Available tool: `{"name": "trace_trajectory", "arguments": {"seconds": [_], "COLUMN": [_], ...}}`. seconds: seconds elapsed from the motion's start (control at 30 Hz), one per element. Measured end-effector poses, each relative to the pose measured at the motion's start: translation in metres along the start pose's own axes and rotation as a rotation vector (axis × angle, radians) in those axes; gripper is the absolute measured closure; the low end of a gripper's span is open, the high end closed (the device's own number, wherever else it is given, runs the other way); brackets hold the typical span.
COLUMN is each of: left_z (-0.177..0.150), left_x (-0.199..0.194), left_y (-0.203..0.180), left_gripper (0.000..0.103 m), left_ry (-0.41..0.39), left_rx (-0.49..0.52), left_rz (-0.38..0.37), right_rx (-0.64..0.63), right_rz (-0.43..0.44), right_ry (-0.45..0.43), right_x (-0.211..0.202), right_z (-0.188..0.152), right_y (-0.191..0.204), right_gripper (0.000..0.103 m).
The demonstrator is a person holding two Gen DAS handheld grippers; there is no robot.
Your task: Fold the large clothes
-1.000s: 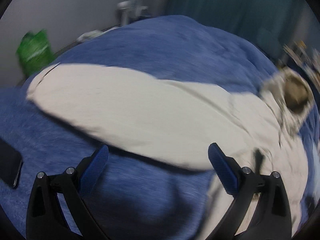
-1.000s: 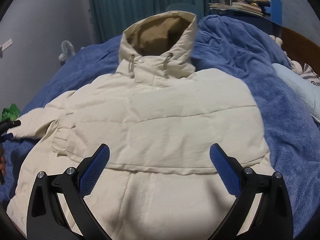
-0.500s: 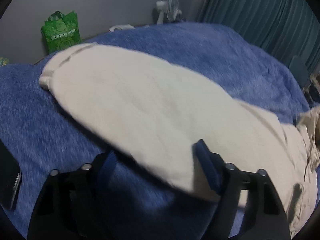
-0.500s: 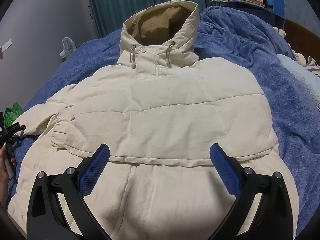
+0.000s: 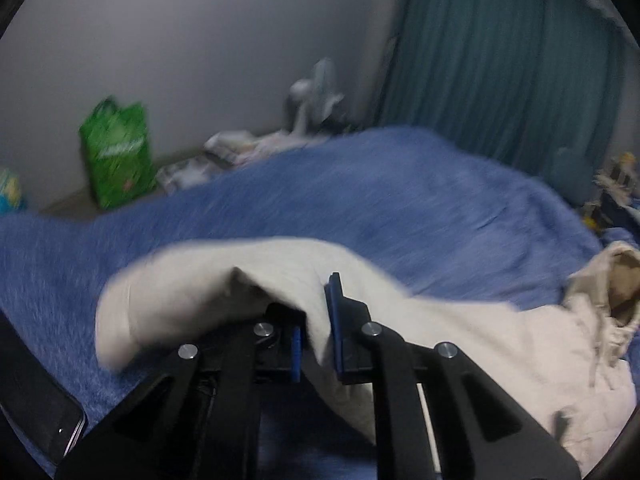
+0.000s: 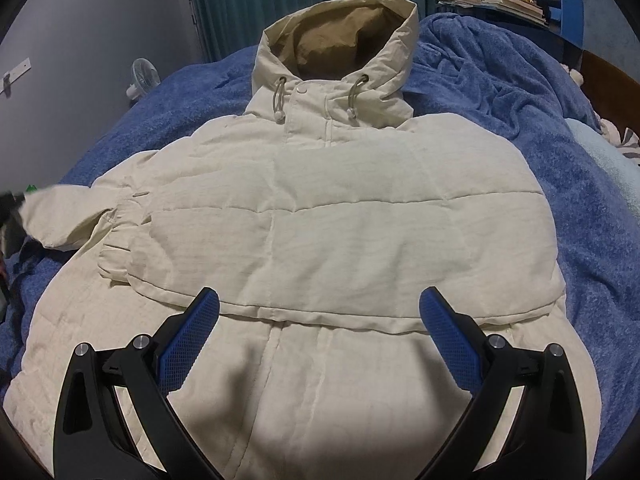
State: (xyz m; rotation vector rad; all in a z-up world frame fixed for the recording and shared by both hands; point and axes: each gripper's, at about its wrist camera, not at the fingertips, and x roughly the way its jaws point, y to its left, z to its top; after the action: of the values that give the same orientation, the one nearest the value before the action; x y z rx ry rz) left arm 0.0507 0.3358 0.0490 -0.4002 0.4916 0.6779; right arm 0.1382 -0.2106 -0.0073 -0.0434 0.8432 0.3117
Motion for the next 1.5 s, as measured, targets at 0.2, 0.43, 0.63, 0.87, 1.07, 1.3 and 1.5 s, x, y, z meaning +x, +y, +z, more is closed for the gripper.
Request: {"name": "trace_trajectory", "arguments": {"seconds": [0.2,0.43,0.63,0.87,1.07,1.3,1.5], "left_z": [0.008,-0.030,-0.085,-0.146,-0.184,-0.168,-0.144], "left_x": [-0.060,-0.117,-0.153,-0.141,-0.107,-0.123,-0.135], "left_y": [-0.082,-0.185,-0.257,-0.305,-0.320,-0.290,-0.236], "left_gripper": [0.095,0.095,0.095,0.095,0.085,0.008,0.008], "left_ry": [-0.107,-0.159,-0.181,-0.029,0.263,0.331,0.297], "left_rx": [0.152,0.376,0.577,0.678,0.647,0.507,0.473], "left_rz": [-0.175,-0.381,-0.527,-0.672,-0.811,-0.928,-0.767], "right_rx": [0.023,0.040,0.090,0.165,0.174,0.198,0.132], "right_rz": [-0.002,0.001,-0.016,-0.003,-0.006,-0.003,0.018], "right_ry": [-0.010,-0.024,-0.061,-0.061,-0.053,-0.049,-0.038], "right_x": [-0.004,-0.011,-0.022,-0.024,-0.023,-0.032,-0.036], "right_z": [0.004,0.009,0.017,0.020,0.022,0.024,0.029], "right_y": [-0.004,-0.008,-0.027,-0.047,-0.052,-0.048,-0.015], "right_gripper": [0.007,0.006,0.007,0.007,0.007,0.007,0.007]}}
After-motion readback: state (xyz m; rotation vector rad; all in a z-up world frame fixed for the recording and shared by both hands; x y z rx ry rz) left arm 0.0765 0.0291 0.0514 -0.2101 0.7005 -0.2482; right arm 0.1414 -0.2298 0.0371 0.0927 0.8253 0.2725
